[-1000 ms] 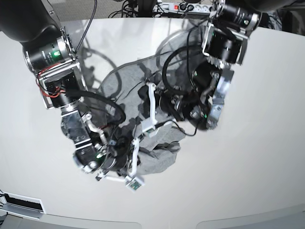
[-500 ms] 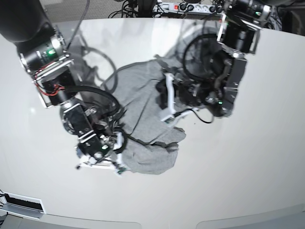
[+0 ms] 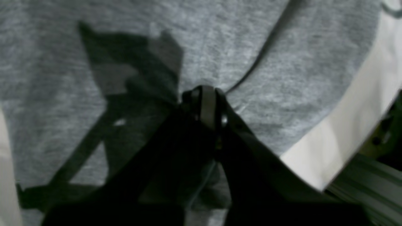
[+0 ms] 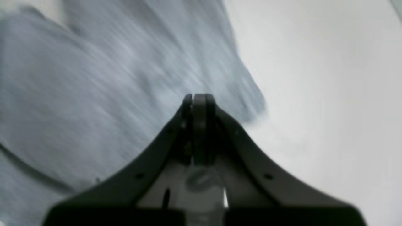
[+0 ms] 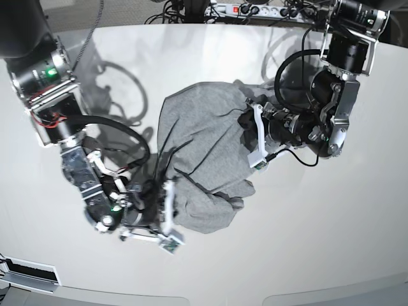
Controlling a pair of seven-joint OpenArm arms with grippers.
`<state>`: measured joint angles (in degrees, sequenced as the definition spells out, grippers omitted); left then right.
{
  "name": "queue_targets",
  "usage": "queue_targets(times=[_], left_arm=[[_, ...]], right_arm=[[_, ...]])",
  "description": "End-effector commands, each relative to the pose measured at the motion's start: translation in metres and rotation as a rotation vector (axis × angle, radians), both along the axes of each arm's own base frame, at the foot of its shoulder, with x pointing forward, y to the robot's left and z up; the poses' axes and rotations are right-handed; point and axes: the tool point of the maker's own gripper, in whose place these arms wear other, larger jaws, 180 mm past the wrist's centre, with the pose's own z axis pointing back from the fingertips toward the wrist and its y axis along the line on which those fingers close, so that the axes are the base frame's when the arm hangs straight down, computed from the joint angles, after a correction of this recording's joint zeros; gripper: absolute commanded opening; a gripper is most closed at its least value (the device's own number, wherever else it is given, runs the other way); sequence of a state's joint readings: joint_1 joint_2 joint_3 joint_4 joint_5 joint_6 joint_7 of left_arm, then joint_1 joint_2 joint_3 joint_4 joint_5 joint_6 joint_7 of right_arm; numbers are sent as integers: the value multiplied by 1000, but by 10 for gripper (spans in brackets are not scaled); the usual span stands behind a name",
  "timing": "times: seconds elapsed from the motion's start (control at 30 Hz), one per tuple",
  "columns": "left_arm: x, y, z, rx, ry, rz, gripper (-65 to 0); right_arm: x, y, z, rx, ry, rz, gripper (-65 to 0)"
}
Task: Layout the t-shirt on the table in an organized manner, then fold the t-shirt properly
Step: 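Stretch the shirt between both grippers, moving them apart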
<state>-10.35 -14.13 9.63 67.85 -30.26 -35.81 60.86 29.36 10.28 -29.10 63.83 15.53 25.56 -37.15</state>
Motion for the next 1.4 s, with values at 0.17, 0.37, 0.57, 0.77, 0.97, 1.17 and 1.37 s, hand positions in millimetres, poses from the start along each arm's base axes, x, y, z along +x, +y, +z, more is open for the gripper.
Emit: queue_targets(times=[0.17, 0.37, 0.57, 0.77, 0.97, 1.17, 1.37], left_arm=[[-29, -29, -6, -51, 62, -59, -650], [-39, -29, -11, -33, 92, -73, -650], [-34, -27, -9, -22, 87, -84, -650], [-11, -18, 0, 13, 34, -96, -650], [39, 6, 21, 91, -81, -94, -650], [90, 41, 50, 192, -190, -31, -650], [114, 66, 69, 218, -251, 14, -650]], right_arm=[[11, 57, 14, 54, -71, 25, -650], [7, 50, -40, -81, -23, -50, -650], [-19, -6, -85, -306, 156, -106, -650], [-22, -86, -88, -475, 217, -288, -650], [-38, -155, -85, -622, 304, -456, -650], [-46, -184, -81, -644, 356, -529, -650], [-8, -177, -34, -471, 261, -523, -650]])
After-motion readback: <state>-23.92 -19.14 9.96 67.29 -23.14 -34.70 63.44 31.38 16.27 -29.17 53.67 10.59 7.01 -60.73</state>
